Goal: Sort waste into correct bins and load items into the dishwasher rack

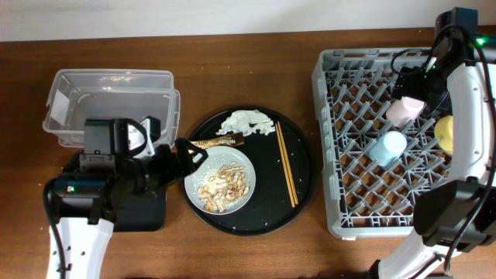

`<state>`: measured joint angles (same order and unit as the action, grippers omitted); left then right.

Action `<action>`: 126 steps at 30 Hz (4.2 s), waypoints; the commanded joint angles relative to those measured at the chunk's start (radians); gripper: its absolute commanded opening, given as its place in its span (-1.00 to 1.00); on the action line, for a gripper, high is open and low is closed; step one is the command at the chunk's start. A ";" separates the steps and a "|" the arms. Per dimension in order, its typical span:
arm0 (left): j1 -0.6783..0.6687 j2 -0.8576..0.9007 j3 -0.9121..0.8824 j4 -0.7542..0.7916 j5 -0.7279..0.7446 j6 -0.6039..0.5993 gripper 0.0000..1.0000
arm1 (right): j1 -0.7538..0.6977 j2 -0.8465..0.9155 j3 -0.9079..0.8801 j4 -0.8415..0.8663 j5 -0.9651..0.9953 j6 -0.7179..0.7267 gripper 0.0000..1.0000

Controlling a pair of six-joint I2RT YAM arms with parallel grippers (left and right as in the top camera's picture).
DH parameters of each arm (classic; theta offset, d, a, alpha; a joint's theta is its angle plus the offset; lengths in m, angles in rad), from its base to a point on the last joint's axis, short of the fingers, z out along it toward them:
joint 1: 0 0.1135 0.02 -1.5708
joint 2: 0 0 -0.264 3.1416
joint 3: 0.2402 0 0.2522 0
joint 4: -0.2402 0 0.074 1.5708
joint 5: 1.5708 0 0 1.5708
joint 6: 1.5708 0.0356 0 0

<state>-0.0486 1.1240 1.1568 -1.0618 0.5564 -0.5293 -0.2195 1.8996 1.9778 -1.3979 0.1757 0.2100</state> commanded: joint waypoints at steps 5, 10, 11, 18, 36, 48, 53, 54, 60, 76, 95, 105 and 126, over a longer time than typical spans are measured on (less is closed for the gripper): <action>-0.492 0.255 0.478 -0.205 -0.501 -0.066 0.99 | -0.003 0.005 0.001 0.000 0.013 0.008 0.97; -0.653 0.478 0.563 -0.171 -0.519 -0.066 0.99 | -0.003 0.005 0.001 0.000 0.013 0.008 0.97; -0.666 0.512 0.563 -0.152 -0.521 -0.065 0.99 | -0.003 0.005 0.001 0.000 0.013 0.008 0.97; -0.724 0.736 0.562 -0.107 -0.596 -0.131 0.97 | -0.003 0.005 0.001 0.000 0.013 0.008 0.97; -0.721 1.057 0.560 0.010 -0.850 -0.311 0.35 | -0.003 0.005 0.001 0.000 0.013 0.008 0.97; -0.691 1.073 0.489 0.071 -0.841 -0.366 0.27 | -0.003 0.005 0.001 0.000 0.013 0.008 0.97; -0.689 1.073 0.425 0.107 -0.840 -0.402 0.23 | -0.003 0.005 0.001 0.000 0.013 0.008 0.97; -0.690 1.073 0.420 0.111 -0.840 -0.402 0.22 | -0.003 0.005 0.001 0.000 0.013 0.008 0.97; -0.690 1.073 0.415 0.115 -0.821 -0.402 -0.01 | -0.003 0.005 0.001 0.000 0.013 0.008 0.96; -0.690 1.073 0.438 0.027 -0.807 -0.401 -0.82 | -0.003 0.005 0.001 0.001 0.013 0.008 0.97; -0.779 1.073 0.609 -0.195 -0.877 -0.402 -0.98 | -0.003 0.005 0.001 0.000 0.013 0.008 0.97; -0.787 1.073 0.697 -0.416 -0.938 -0.402 -0.97 | -0.003 0.005 0.001 0.000 0.013 0.008 0.97; -0.395 0.768 0.762 -0.571 -0.941 -0.350 -0.98 | -0.003 0.005 0.001 0.000 0.013 0.008 0.97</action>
<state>-0.5076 1.9232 1.9041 -1.6276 -0.3645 -0.9226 -0.2195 1.9003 1.9778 -1.3979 0.1757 0.2100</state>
